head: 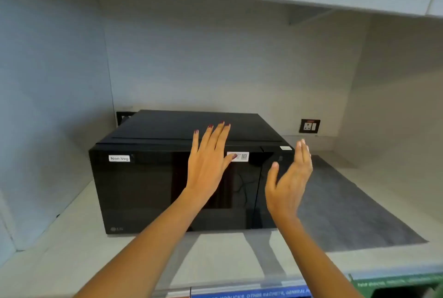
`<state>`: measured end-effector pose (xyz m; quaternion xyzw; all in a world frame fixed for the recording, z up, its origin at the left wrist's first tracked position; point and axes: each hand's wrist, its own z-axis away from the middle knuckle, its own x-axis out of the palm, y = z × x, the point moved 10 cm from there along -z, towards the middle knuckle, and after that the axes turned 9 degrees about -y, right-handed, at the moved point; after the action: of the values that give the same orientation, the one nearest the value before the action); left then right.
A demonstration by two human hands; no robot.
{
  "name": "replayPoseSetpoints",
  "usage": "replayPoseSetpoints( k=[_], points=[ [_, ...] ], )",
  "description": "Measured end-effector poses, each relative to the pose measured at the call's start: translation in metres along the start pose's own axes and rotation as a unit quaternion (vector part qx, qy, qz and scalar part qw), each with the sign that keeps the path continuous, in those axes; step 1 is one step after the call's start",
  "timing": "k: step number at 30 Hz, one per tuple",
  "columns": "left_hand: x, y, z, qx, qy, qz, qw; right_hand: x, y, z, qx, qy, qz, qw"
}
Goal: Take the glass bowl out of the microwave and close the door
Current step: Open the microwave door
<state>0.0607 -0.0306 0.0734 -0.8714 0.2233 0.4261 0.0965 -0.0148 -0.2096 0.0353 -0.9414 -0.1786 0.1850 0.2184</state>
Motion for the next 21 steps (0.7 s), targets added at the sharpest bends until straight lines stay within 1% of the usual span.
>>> replayPoseSetpoints(
  k=[2, 5, 10, 13, 15, 19, 21],
  points=[
    [0.006, 0.001, -0.002, -0.006, -0.025, 0.000, 1.000, -0.003, 0.024, 0.015, 0.046, -0.007, -0.013, 0.999],
    [0.019, 0.002, -0.002, -0.013, -0.049, -0.009, 0.999, 0.003, 0.072, 0.053, 0.121, -0.045, -0.010, 0.992],
    [0.027, 0.000, 0.004, -0.028, -0.054, 0.007, 0.998, 0.029, 0.119, 0.101, 0.198, -0.152, -0.015, 0.968],
    [0.029, -0.001, 0.008, -0.036, -0.053, 0.007, 0.998, 0.046, 0.135, 0.121, 0.249, -0.214, -0.035, 0.944],
    [0.031, -0.003, 0.009, -0.040, -0.053, -0.002, 0.998, 0.055, 0.141, 0.129, 0.279, -0.242, -0.055, 0.928],
    [0.033, -0.007, 0.011, -0.042, -0.053, 0.003, 0.998, 0.070, 0.148, 0.140, 0.329, -0.277, -0.076, 0.899],
    [0.034, -0.008, 0.012, -0.043, -0.050, 0.012, 0.998, 0.076, 0.149, 0.145, 0.353, -0.281, -0.094, 0.887]
  ],
)
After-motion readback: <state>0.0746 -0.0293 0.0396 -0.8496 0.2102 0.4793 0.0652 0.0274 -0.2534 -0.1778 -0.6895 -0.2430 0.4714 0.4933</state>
